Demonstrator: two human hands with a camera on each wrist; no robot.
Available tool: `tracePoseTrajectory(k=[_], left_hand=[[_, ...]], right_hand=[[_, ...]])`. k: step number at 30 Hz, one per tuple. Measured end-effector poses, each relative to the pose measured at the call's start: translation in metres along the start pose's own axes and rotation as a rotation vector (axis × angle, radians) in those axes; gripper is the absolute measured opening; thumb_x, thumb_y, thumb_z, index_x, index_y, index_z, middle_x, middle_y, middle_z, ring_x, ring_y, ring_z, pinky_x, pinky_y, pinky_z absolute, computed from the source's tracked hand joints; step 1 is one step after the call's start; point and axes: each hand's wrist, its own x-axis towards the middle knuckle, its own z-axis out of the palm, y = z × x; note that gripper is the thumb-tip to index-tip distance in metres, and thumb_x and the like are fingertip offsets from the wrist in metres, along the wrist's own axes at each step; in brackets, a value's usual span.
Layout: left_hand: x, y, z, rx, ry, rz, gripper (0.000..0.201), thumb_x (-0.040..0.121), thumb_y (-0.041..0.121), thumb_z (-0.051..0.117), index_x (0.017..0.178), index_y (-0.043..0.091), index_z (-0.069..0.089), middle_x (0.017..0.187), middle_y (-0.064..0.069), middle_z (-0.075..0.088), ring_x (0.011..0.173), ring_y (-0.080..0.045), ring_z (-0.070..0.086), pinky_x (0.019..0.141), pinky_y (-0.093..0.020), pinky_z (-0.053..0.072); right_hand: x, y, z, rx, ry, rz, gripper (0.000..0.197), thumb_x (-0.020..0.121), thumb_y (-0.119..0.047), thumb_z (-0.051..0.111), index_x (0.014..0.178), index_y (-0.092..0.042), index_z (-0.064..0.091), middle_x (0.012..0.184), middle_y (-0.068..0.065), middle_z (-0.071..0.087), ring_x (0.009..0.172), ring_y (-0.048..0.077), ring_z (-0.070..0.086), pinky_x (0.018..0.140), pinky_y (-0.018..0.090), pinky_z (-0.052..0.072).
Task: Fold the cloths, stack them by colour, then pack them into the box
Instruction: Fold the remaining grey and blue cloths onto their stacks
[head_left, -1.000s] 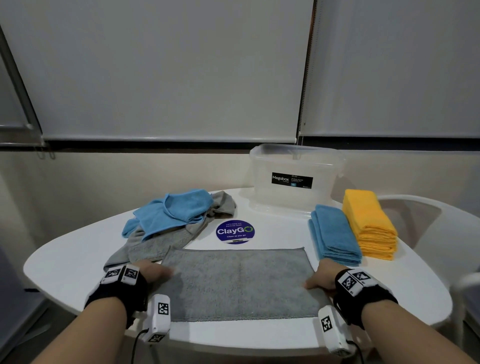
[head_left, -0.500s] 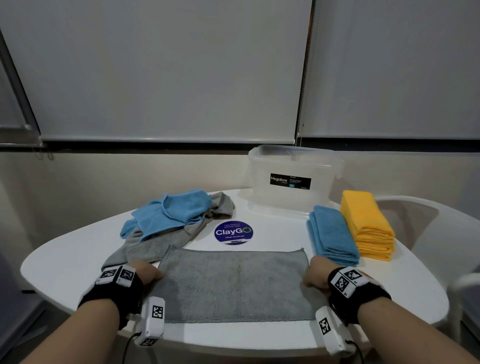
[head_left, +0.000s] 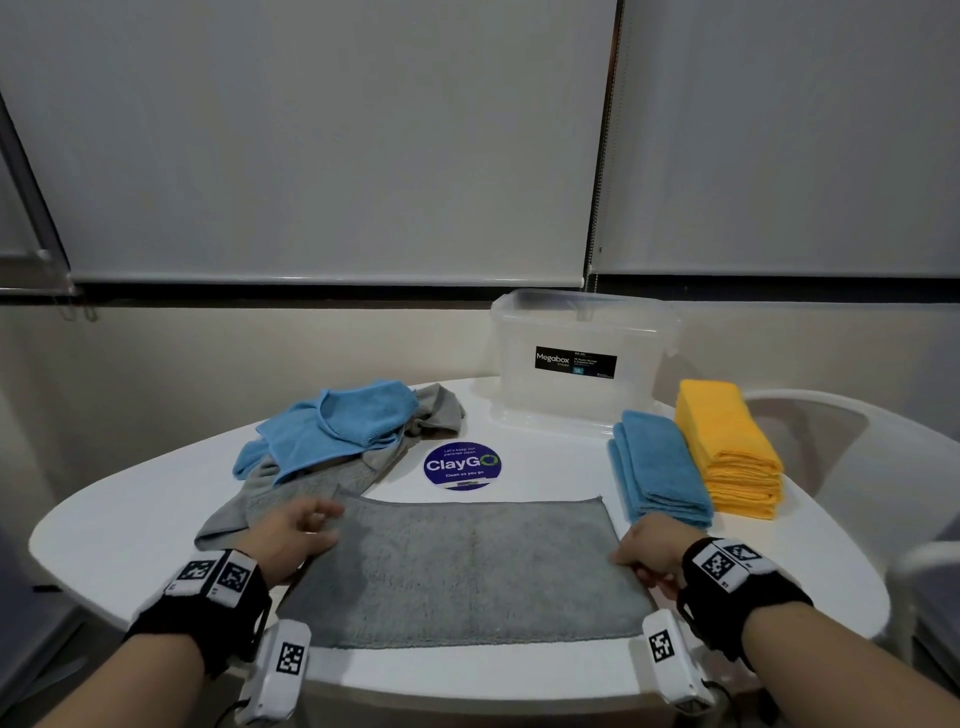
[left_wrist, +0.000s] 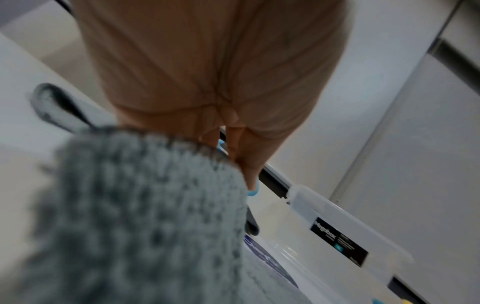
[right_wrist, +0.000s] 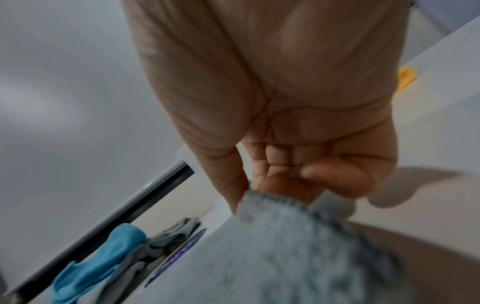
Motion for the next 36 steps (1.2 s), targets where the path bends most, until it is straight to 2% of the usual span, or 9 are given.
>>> tracePoseTrajectory(k=[2, 8, 12, 15, 19, 22, 25, 33, 36], left_hand=[[-0.003, 0.010, 0.002, 0.148, 0.033, 0.090, 0.021, 0.088, 0.006, 0.065, 0.107, 0.014, 0.066, 0.092, -0.002, 0.061, 0.077, -0.014, 0.054, 0.067, -0.025, 0.041], [-0.012, 0.055, 0.031, 0.417, 0.023, 0.244, 0.030, 0.088, 0.021, 0.065, 0.118, 0.022, 0.064, 0.115, 0.006, 0.061, 0.100, -0.011, 0.056, 0.094, -0.025, 0.042], [-0.009, 0.068, 0.076, 0.530, -0.045, 0.257, 0.037, 0.085, 0.025, 0.067, 0.122, 0.023, 0.063, 0.119, 0.003, 0.063, 0.102, -0.015, 0.062, 0.083, -0.016, 0.041], [-0.011, 0.070, 0.104, 0.576, -0.100, 0.272, 0.027, 0.083, 0.018, 0.065, 0.110, 0.018, 0.066, 0.096, 0.003, 0.063, 0.091, -0.014, 0.057, 0.068, -0.012, 0.039], [-0.015, 0.067, 0.126, 0.646, -0.115, 0.283, 0.039, 0.082, 0.021, 0.066, 0.120, 0.013, 0.063, 0.120, -0.010, 0.060, 0.106, -0.023, 0.058, 0.087, -0.022, 0.042], [-0.014, 0.069, 0.130, 0.642, -0.109, 0.280, 0.029, 0.083, 0.022, 0.064, 0.109, 0.009, 0.065, 0.116, -0.015, 0.059, 0.106, -0.028, 0.057, 0.083, -0.023, 0.041], [-0.014, 0.073, 0.133, 0.619, -0.115, 0.285, 0.024, 0.085, 0.023, 0.063, 0.101, 0.005, 0.064, 0.111, -0.018, 0.059, 0.100, -0.030, 0.059, 0.076, -0.024, 0.041], [-0.014, 0.073, 0.136, 0.640, -0.180, 0.244, 0.020, 0.081, 0.021, 0.062, 0.098, 0.011, 0.064, 0.109, -0.015, 0.063, 0.100, -0.028, 0.061, 0.079, -0.027, 0.045], [-0.016, 0.074, 0.134, 0.608, -0.205, 0.238, 0.032, 0.080, 0.017, 0.062, 0.111, 0.011, 0.063, 0.115, -0.011, 0.064, 0.106, -0.024, 0.061, 0.087, -0.027, 0.048]], right_hand=[[-0.003, -0.006, 0.000, 0.071, -0.012, -0.062, 0.025, 0.086, -0.008, 0.062, 0.065, -0.010, 0.048, 0.046, 0.007, 0.043, 0.033, 0.015, 0.033, 0.040, 0.015, 0.026], [-0.022, -0.050, 0.020, 0.255, 0.002, -0.331, 0.016, 0.086, -0.003, 0.062, 0.088, -0.011, 0.049, 0.055, 0.006, 0.047, 0.041, 0.012, 0.042, 0.036, 0.017, 0.030], [-0.024, -0.074, 0.055, 0.205, -0.034, -0.413, 0.019, 0.083, -0.004, 0.064, 0.088, -0.011, 0.047, 0.054, 0.006, 0.047, 0.036, 0.010, 0.042, 0.034, 0.018, 0.030], [-0.025, -0.082, 0.076, 0.197, 0.001, -0.406, 0.022, 0.082, -0.007, 0.065, 0.079, -0.015, 0.044, 0.055, 0.004, 0.048, 0.034, 0.009, 0.043, 0.032, 0.018, 0.032], [-0.027, -0.086, 0.089, 0.182, -0.008, -0.385, 0.023, 0.086, -0.007, 0.061, 0.082, -0.017, 0.041, 0.055, 0.004, 0.046, 0.037, 0.009, 0.041, 0.030, 0.017, 0.030], [-0.029, -0.087, 0.092, 0.181, -0.004, -0.365, 0.023, 0.088, -0.008, 0.061, 0.091, -0.015, 0.039, 0.058, 0.004, 0.045, 0.040, 0.011, 0.041, 0.029, 0.016, 0.028], [-0.030, -0.089, 0.094, 0.153, -0.021, -0.359, 0.025, 0.089, -0.009, 0.060, 0.080, -0.018, 0.038, 0.056, 0.005, 0.045, 0.035, 0.009, 0.040, 0.030, 0.016, 0.028], [-0.030, -0.093, 0.099, 0.004, -0.067, -0.348, 0.026, 0.091, -0.011, 0.055, 0.070, -0.016, 0.039, 0.054, 0.005, 0.049, 0.041, 0.014, 0.042, 0.040, 0.025, 0.034], [-0.029, -0.094, 0.101, -0.015, -0.073, -0.343, 0.025, 0.091, -0.011, 0.055, 0.072, -0.016, 0.039, 0.055, 0.006, 0.050, 0.040, 0.015, 0.041, 0.039, 0.026, 0.034]])
